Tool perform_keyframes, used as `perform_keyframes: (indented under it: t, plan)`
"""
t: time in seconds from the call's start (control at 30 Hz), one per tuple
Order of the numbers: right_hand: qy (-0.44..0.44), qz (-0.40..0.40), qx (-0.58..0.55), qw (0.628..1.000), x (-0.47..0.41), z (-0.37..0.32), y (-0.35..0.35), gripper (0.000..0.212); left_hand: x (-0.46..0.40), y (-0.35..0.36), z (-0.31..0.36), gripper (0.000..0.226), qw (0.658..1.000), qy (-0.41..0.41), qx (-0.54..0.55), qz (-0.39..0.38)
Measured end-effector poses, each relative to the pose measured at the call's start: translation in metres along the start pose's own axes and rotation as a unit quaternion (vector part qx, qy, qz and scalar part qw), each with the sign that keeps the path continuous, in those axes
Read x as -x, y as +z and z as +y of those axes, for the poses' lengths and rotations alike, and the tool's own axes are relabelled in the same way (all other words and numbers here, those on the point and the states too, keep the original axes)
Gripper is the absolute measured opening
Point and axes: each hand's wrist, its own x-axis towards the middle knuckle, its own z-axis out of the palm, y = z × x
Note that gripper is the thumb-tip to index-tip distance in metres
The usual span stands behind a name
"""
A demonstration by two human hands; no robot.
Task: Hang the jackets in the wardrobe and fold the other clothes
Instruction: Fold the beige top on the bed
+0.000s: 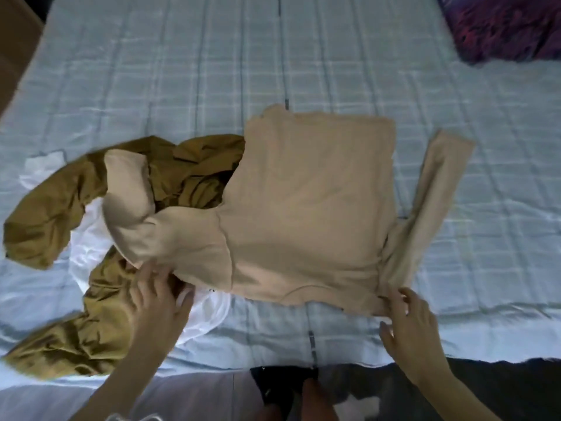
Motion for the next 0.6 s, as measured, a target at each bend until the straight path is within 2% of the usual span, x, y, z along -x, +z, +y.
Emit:
perform_keyframes:
  t: [0.03,0.07,0.13,0.2,0.27,0.33,0.4,0.5,0.6]
  plan:
    - [-0.048,0.023,-0.013,0.999,0.004,-0.008,0.004,0.066,0.011,0.002,0.015,0.047,0.997,0.060,0.032,0.040]
    - [-0.106,0.037,-0.020,0.993,0.008,-0.015,0.011,0.062,0.022,0.004,0.032,0.042,0.987,0.148,0.054,0.039]
    - [-0.188,0.021,-0.019,0.982,0.009,-0.025,0.023,0.063,0.039,0.014,0.062,0.061,0.951,0.299,0.075,-0.034]
    - [-0.178,-0.019,-0.023,0.984,0.005,-0.031,0.036,0.074,0.045,0.028,0.090,0.082,0.917,0.371,0.084,-0.119]
    - [-0.131,-0.023,-0.040,0.990,-0.002,-0.033,0.045,0.076,0.040,0.042,0.111,0.095,0.919,0.349,0.087,-0.161]
    - [-0.110,-0.012,-0.061,0.992,-0.009,-0.035,0.049,0.063,0.025,0.053,0.121,0.098,0.934,0.294,0.098,-0.177]
    - [-0.110,-0.008,-0.067,0.992,-0.015,-0.036,0.050,0.052,0.013,0.057,0.128,0.079,0.939,0.282,0.098,-0.169]
    - [-0.099,-0.002,-0.059,0.993,-0.024,-0.041,0.043,0.040,0.004,0.055,0.131,0.023,0.946,0.281,0.125,-0.103]
    - [-0.078,0.016,-0.027,0.996,-0.031,-0.052,0.023,0.036,0.008,0.043,0.122,0.018,0.944,0.282,0.124,-0.118]
